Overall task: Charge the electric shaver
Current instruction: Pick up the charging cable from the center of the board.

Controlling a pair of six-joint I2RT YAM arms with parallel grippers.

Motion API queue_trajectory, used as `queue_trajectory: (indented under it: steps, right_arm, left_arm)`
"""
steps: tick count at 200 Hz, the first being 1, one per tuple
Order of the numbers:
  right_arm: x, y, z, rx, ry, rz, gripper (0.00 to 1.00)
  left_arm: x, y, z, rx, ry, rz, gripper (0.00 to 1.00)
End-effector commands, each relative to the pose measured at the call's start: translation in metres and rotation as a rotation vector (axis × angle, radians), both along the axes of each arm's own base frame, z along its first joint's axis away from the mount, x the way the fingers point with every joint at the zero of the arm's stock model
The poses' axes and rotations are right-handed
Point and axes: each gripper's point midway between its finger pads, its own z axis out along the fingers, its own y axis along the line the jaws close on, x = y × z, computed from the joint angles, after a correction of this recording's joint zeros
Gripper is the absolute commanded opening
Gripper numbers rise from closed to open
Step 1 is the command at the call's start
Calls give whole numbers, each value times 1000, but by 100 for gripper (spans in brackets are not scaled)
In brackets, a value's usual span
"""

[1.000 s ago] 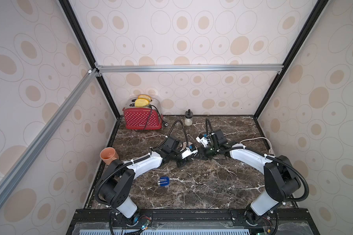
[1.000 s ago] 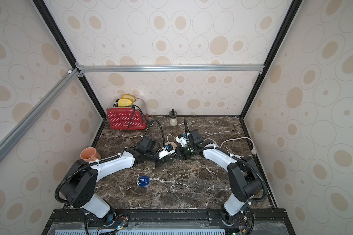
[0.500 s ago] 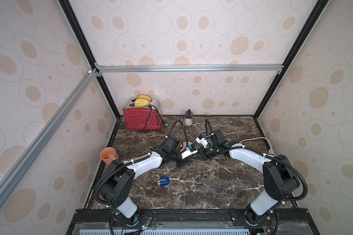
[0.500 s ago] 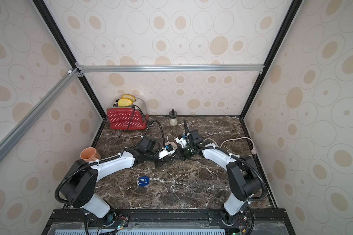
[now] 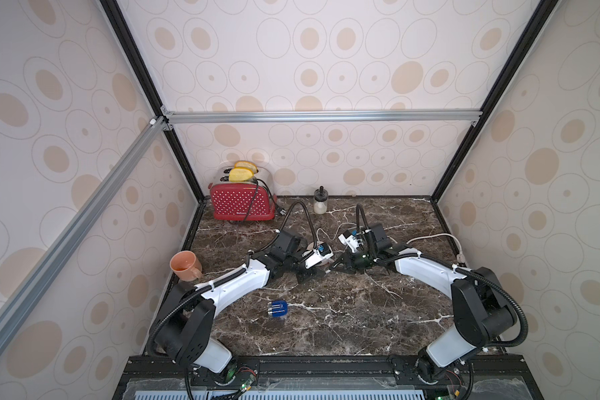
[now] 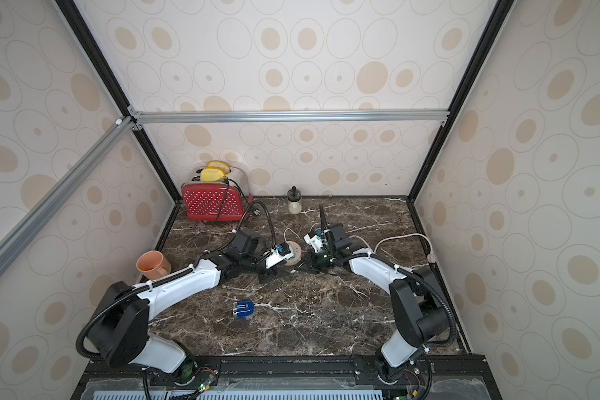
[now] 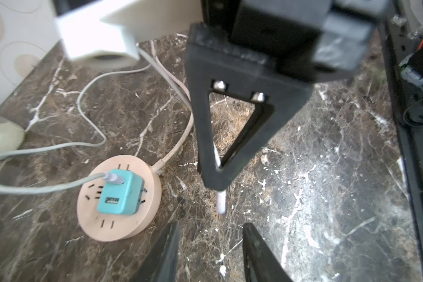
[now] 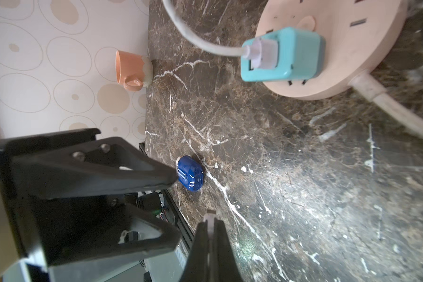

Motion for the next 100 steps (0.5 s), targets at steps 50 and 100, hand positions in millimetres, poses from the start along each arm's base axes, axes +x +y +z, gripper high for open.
queue_trajectory:
  steps: [50,100]
  right_arm:
    - [-6,-3,24,180,-50,28,0]
    - [-14,-5,17,211,-43,53,0]
  left_arm:
    - [-40,92,-3,284,0,60,76]
    - [-78,127,-40,508,161,-19,85]
